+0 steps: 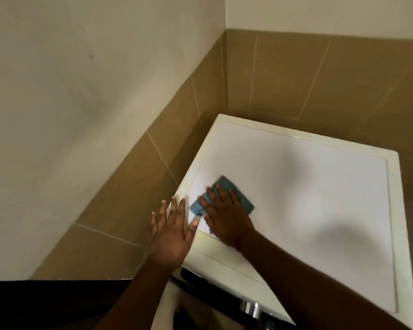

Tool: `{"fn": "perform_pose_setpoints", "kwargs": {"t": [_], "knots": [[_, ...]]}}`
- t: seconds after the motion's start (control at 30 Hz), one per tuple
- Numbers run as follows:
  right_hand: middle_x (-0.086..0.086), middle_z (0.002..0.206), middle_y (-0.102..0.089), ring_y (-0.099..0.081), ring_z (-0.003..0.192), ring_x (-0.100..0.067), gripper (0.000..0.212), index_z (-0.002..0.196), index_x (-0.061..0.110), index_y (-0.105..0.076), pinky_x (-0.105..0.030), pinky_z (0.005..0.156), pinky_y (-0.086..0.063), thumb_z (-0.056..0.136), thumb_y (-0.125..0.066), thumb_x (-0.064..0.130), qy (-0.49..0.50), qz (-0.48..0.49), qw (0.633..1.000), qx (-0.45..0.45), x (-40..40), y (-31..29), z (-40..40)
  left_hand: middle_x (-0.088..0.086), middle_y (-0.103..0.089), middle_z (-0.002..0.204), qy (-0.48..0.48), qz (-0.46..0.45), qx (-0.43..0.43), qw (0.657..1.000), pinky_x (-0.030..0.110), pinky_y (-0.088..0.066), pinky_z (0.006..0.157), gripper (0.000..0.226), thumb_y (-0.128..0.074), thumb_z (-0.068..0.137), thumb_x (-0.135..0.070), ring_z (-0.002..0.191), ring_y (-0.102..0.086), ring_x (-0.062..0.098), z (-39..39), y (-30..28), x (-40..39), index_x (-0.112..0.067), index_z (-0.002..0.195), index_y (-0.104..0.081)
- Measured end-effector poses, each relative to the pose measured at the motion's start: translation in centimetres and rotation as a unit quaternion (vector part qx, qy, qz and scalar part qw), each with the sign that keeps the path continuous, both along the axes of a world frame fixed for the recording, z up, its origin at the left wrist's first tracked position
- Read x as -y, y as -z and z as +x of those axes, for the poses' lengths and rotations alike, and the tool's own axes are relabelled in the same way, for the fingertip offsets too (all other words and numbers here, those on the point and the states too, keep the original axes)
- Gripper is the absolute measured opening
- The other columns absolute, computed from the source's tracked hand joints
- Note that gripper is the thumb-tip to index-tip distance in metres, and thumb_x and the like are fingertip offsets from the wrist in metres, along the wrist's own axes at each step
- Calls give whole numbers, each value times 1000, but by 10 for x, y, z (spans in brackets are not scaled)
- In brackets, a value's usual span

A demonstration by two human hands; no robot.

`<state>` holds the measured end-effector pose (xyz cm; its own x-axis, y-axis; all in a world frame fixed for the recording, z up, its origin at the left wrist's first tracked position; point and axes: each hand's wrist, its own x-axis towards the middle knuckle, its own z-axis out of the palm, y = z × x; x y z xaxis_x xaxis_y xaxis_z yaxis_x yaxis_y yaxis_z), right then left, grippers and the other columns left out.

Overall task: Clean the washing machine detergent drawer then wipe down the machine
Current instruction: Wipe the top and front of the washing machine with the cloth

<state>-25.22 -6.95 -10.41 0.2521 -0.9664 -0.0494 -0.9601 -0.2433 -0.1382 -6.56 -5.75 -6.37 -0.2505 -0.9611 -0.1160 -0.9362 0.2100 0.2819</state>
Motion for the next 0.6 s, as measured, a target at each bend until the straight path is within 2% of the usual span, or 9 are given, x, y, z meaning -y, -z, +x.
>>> {"fn": "perform_pose_setpoints", "kwargs": {"t": [0.17, 0.27, 0.37, 0.5, 0.6], "knots": [[-5, 158, -31, -26, 146, -29, 52, 149, 27, -35, -51, 119, -19, 100, -33, 45, -24, -3, 999, 31, -81, 3, 14, -2, 0, 165, -38, 7, 3, 999, 47, 6, 121, 88, 15, 81, -76, 150, 10, 19, 20, -5, -12, -31, 156, 1], [-3, 160, -25, -23, 148, -28, 53, 151, 29, -31, -53, 117, -22, 101, -29, 47, -18, 14, 999, 43, -100, 4, 22, -4, 2, 165, -49, 14, -16, 999, 46, 8, 121, 90, 16, 79, -77, 150, 13, 17, 29, -7, -12, -31, 155, 3], [-3, 161, -23, -21, 148, -29, 53, 152, 31, -27, -54, 118, -20, 102, -23, 49, -21, 21, 999, 38, -80, 0, 39, -4, 2, 165, -57, 16, -26, 998, 47, 6, 122, 88, 13, 82, -76, 150, 13, 17, 37, -5, -12, -30, 155, 3], [-8, 162, -17, -12, 149, -34, 59, 153, 31, -18, -58, 119, -10, 99, -15, 54, -10, 44, 999, 26, -30, -10, 80, -1, 0, 165, -54, 25, -39, 997, 49, 0, 122, 76, -5, 91, -69, 151, 8, 21, 54, 3, -19, -28, 156, -1], [-6, 164, -5, 1, 150, -32, 59, 154, 33, -13, -54, 120, 0, 99, -17, 54, 23, 53, 998, 14, -1, -12, 110, 0, -1, 165, -45, 20, -50, 998, 48, -3, 122, 91, 12, 81, -77, 151, 6, 22, 76, 10, -29, -27, 156, -2]]}}
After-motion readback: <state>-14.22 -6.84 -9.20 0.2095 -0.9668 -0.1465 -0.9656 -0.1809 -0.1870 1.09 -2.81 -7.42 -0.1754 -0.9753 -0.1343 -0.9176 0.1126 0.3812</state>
